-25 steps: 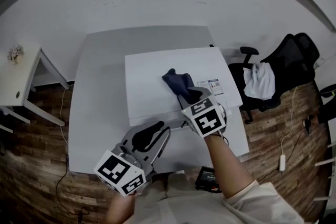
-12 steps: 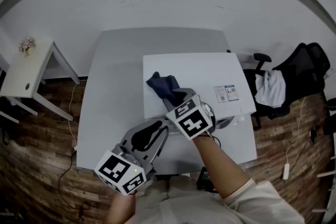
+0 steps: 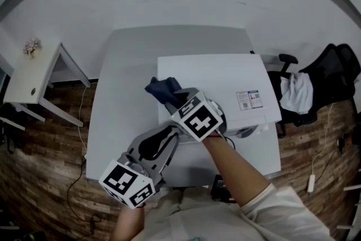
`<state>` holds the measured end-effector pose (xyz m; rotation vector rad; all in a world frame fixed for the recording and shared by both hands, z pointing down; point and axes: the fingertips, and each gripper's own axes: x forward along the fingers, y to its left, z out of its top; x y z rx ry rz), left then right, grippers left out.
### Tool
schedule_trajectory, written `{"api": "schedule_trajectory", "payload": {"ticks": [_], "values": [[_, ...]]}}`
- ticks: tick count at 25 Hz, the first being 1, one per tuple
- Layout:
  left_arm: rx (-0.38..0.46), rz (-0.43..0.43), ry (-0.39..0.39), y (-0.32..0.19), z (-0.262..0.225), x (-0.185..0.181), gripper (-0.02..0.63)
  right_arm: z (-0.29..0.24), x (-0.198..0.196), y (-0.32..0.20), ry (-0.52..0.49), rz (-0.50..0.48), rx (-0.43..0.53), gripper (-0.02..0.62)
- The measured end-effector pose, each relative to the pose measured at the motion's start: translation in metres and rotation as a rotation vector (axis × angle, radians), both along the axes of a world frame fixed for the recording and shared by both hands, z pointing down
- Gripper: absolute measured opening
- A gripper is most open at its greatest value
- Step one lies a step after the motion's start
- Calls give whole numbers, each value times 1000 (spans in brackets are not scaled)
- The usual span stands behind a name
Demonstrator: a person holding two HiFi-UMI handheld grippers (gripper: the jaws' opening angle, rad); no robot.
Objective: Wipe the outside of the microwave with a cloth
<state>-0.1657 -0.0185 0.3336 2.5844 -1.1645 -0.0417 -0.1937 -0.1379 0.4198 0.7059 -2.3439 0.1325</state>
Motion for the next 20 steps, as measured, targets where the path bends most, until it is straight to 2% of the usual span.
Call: {"api": "schedule_trajectory", "payload": {"ticks": [7, 13, 20], "values": [[-9, 17, -19, -9, 0, 12, 75, -1, -9, -14, -22, -42, -46, 91], [-14, 26, -28, -14, 1, 23, 75, 0, 2, -35, 34, -40, 14, 92], [-20, 44, -29, -21, 3, 41, 77, -1, 37, -57, 65, 6, 59, 92]]}}
